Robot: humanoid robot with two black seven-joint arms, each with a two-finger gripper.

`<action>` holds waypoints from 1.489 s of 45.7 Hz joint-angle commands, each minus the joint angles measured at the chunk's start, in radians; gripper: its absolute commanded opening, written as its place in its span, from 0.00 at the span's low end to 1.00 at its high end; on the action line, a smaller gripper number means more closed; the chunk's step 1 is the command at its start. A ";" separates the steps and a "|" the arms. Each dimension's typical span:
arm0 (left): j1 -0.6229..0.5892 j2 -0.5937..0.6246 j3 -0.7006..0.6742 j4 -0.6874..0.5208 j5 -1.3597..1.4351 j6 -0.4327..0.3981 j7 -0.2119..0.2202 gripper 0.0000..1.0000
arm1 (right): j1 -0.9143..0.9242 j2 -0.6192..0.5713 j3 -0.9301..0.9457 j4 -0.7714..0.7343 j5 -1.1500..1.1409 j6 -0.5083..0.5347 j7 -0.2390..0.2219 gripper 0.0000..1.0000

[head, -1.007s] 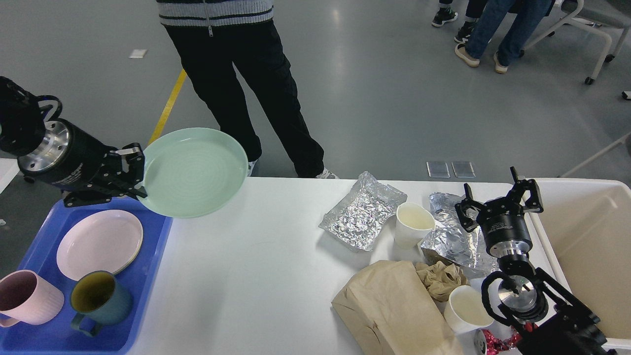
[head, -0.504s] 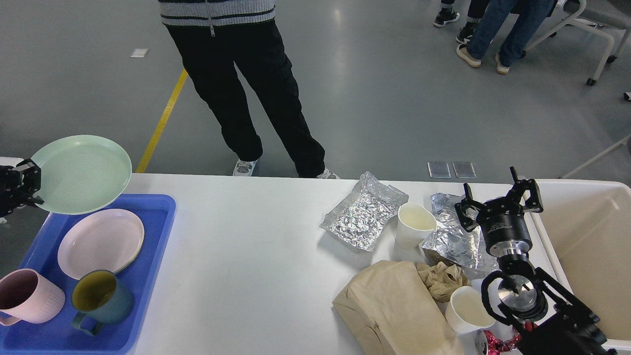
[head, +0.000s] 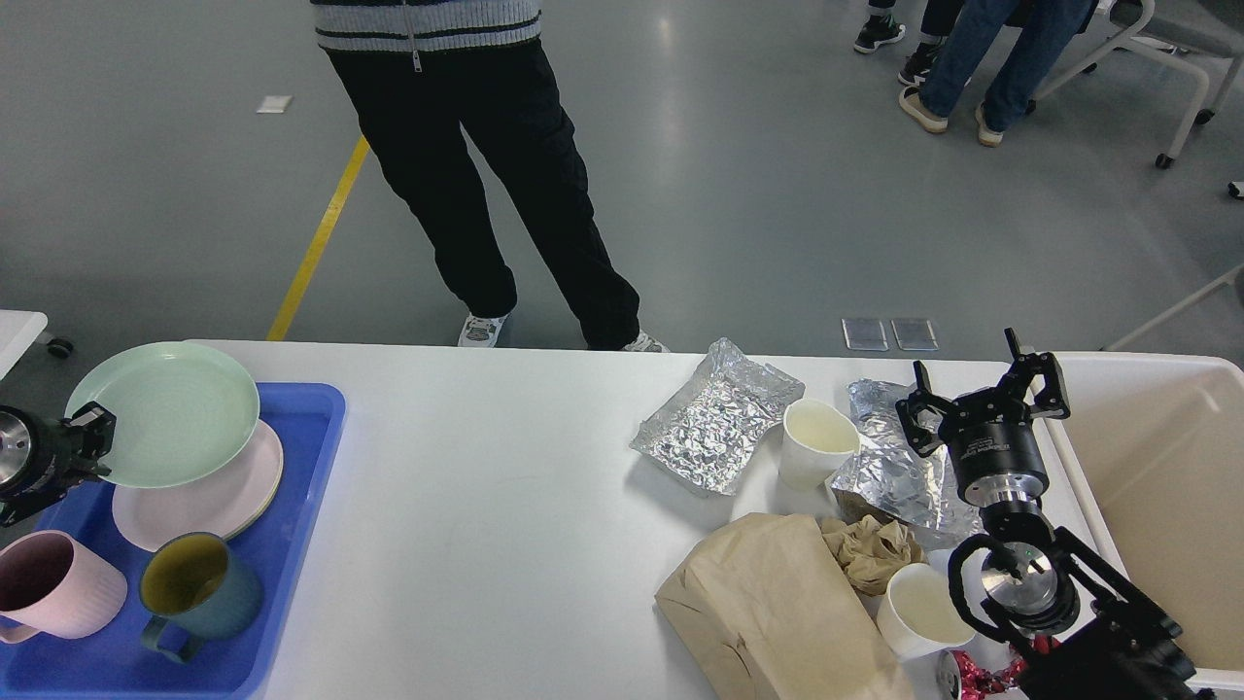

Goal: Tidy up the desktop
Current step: 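Lay the green plate on the pink plate and release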

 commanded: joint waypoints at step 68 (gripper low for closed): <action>0.014 -0.041 -0.010 0.005 0.030 0.005 0.003 0.87 | 0.000 0.000 0.000 0.000 0.000 0.000 -0.001 1.00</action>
